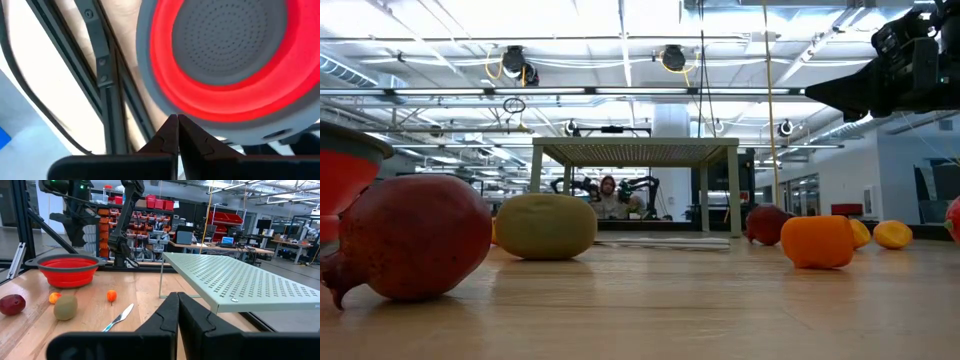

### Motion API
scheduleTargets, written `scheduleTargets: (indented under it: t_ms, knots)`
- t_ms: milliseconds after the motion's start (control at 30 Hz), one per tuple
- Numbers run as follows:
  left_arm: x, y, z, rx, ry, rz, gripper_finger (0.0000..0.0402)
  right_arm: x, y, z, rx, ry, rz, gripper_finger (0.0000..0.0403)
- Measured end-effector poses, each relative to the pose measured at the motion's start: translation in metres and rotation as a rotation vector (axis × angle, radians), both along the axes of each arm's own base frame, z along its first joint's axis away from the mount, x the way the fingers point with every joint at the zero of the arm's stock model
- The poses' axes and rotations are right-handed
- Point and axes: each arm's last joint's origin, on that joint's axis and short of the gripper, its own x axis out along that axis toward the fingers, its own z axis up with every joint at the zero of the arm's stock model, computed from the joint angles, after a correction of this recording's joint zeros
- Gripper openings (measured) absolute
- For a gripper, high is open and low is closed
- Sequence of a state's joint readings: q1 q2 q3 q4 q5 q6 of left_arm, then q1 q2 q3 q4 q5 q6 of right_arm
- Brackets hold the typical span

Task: Pick & Place Fruit
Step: Put the red strainer bowl on the shelf

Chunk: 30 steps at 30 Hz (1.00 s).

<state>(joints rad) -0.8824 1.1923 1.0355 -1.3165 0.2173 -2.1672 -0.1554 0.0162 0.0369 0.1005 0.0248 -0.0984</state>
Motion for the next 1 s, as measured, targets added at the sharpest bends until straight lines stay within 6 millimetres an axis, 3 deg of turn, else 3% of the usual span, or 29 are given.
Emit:
scheduleTargets:
  t_ms: [267,767,1000]
  knots:
    - [-0.014,-0.010,0.000,0.034,-0.009,0.011,0.0026,0.000,0.000,0.000,0.011,-0.002,0.001,0.0000]
    - [-0.018,-0.006,-0.023,0.122,-0.022,0.007,0.0222,0.000,0.000,0.000,0.008,-0.001,0.000,0.0000]
    - [-0.021,-0.003,-0.044,0.134,0.019,0.007,0.0269,0.000,0.000,0.000,0.008,-0.001,0.001,0.0000]
